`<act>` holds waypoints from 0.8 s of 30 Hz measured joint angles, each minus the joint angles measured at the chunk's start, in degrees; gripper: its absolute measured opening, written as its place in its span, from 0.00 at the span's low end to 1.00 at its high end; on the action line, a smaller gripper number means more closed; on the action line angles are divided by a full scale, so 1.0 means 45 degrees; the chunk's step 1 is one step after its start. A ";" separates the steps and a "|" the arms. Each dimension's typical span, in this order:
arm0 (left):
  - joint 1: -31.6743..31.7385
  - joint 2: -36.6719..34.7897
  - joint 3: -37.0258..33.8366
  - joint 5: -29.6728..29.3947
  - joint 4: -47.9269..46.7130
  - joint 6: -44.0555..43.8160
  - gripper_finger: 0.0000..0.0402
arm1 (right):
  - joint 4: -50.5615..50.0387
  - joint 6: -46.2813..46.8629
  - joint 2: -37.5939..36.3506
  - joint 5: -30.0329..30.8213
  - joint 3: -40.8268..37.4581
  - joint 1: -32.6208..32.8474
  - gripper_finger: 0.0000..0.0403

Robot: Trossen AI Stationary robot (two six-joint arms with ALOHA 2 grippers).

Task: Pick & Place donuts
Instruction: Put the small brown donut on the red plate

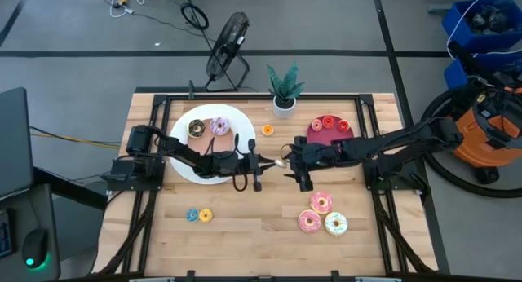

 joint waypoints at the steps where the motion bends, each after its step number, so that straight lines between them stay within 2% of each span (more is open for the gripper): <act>1: -0.0003 0.0000 0.0000 -0.0051 0.0005 -0.0096 0.03 | 0.0084 0.0000 0.0000 0.0218 0.0000 0.0060 0.66; 11: 0.0002 -0.0005 -0.0003 -0.0454 0.0139 -0.0805 0.03 | 0.0706 0.0044 0.0259 0.0913 0.0000 0.0139 0.46; 16: 0.0007 -0.0005 0.0000 -0.0464 0.0286 -0.0926 0.05 | 0.0783 0.0229 0.0384 0.1674 0.0000 0.0139 0.32; 19: 0.0007 -0.0005 0.0000 -0.0468 0.0239 -0.0930 0.05 | 0.0683 0.0444 0.0384 0.1672 0.0000 0.0154 0.22; 22: -0.0003 -0.0011 0.0005 -0.0443 -0.0093 -0.0859 0.11 | 0.0230 0.0710 0.0379 0.1649 0.0009 0.0154 0.12; 24: -0.0007 -0.0015 0.0005 -0.0439 -0.0650 -0.0804 0.19 | -0.0520 0.0991 0.0352 0.1645 0.0010 0.0154 0.05</act>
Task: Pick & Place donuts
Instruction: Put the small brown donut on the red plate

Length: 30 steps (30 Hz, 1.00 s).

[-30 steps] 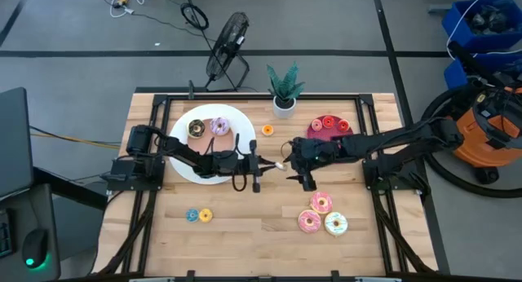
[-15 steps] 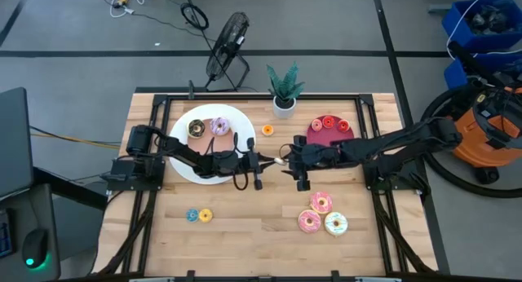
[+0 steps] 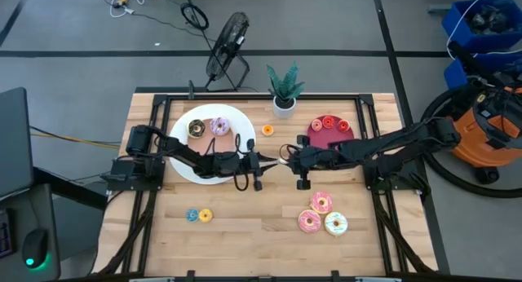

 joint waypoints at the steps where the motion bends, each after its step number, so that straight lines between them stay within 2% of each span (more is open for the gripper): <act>1: 0.0005 0.0000 -0.0005 -0.0005 -0.0327 0.0009 0.24 | -0.0462 0.0188 -0.0072 -0.0007 0.0012 -0.0019 0.03; 6: -0.0033 -0.0005 -0.0005 -0.0010 -0.3215 -0.0364 0.48 | -0.4485 0.2048 -0.0587 -0.0135 0.0589 -0.0860 0.04; 8: -0.0144 -0.0005 -0.0014 -0.0116 -0.4254 -0.0796 0.54 | -0.6251 0.2880 -0.0885 -0.0262 0.0636 -0.1691 0.04; 11: -0.0422 -0.0005 -0.0023 -0.0713 -0.4935 -0.1172 0.58 | -0.8090 0.3823 -0.1149 -0.1350 0.0636 -0.3684 0.02; 19: -0.1511 -0.0005 -0.0656 -0.2604 -0.4236 -0.1491 0.55 | -0.8557 0.3974 -0.1095 -0.5202 -0.0401 -0.9020 0.02; 23: -0.1930 -0.0005 -0.1350 -0.3389 -0.2901 -0.1352 0.51 | -0.8496 0.4420 -0.1095 -0.5419 -0.1245 -1.0559 0.02; 30: -0.2203 -0.0005 -0.2073 -0.3478 -0.1201 -0.1076 0.46 | -0.7556 0.4677 -0.1095 -0.5305 -0.2287 -1.1897 0.03</act>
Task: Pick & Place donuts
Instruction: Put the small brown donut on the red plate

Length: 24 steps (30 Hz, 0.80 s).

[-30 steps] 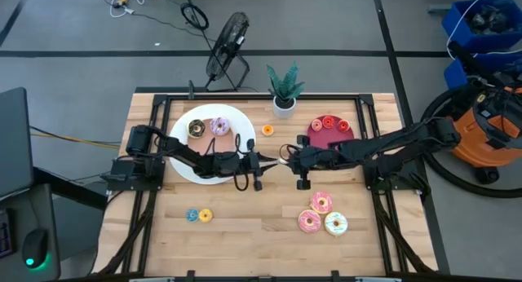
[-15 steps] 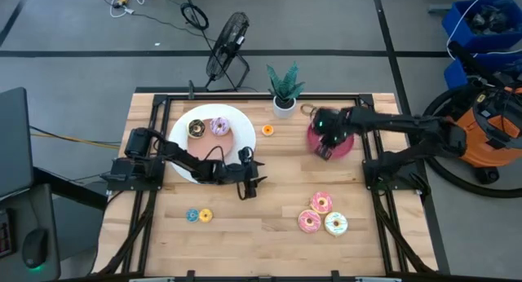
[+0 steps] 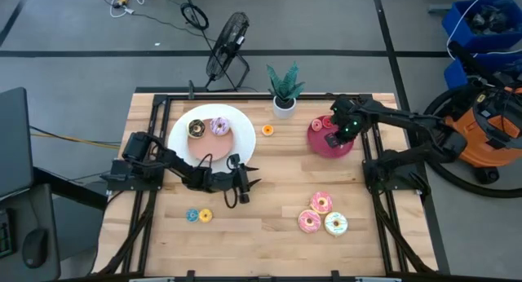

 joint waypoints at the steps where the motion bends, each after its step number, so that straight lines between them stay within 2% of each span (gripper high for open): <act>1: -0.0042 0.0000 -0.0011 0.0000 -0.0004 0.0002 0.46 | 0.0158 0.0000 0.0000 0.0123 -0.0051 -0.0117 0.03; 5: -0.0240 0.0000 -0.0011 0.0000 -0.0004 0.0007 0.45 | 0.0375 -0.0025 0.0000 0.0786 -0.0112 -0.0583 0.03; 13: -0.0429 0.0000 -0.0011 0.0005 0.0006 0.0007 0.45 | 0.1013 -0.0308 0.0000 0.1246 -0.0112 -0.1495 0.03; 24: -0.0429 0.0000 -0.0011 0.0005 0.0010 -0.0007 0.45 | 0.1208 -0.0350 0.0000 0.1195 -0.0112 -0.1917 0.04</act>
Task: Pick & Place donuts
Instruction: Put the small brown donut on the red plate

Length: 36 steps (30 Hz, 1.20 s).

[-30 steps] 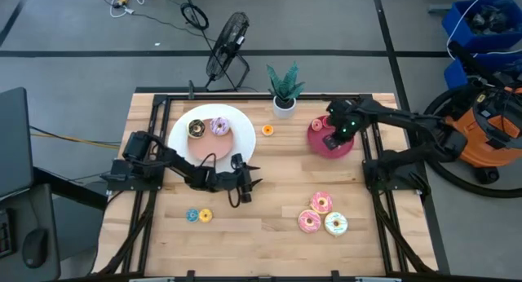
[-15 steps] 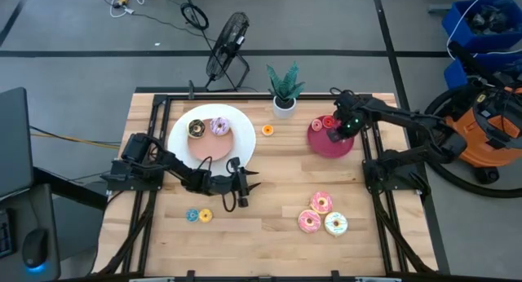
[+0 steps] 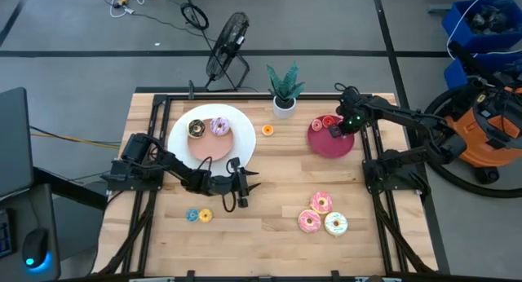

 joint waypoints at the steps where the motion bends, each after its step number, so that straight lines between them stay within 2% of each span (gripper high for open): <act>1: 0.0000 0.0000 0.0000 0.0000 0.0004 0.0004 0.45 | 0.0003 -0.0001 0.0000 -0.0126 0.0000 0.0000 0.05; 5: 0.0000 0.0000 0.0000 0.0003 0.0006 0.0000 0.45 | 0.0017 -0.0130 0.0000 -0.1541 0.0000 0.0000 0.06; 9: 0.0000 0.0000 0.0000 0.0005 0.0024 -0.0010 0.45 | -0.0115 -0.0083 0.0000 -0.0972 -0.0006 0.0000 0.05; 17: 0.0000 0.0000 0.0000 0.0005 0.0019 -0.0087 0.45 | 0.0060 0.0035 -0.0005 -0.0668 -0.0496 0.0000 0.07; 23: 0.0000 0.0000 0.0000 0.0010 0.0021 -0.0095 0.45 | 0.0071 -0.0085 0.0000 -0.1621 -0.0505 0.0005 0.08; 30: 0.0000 0.0005 0.0000 0.0014 0.0126 -0.0102 0.45 | 0.0240 -0.0282 0.0000 -0.1662 0.0000 0.0005 0.07; 36: 0.0000 0.0005 0.0000 0.0015 0.0117 -0.0102 0.45 | 0.0424 -0.0263 0.0000 -0.1667 -0.0409 0.0005 0.07</act>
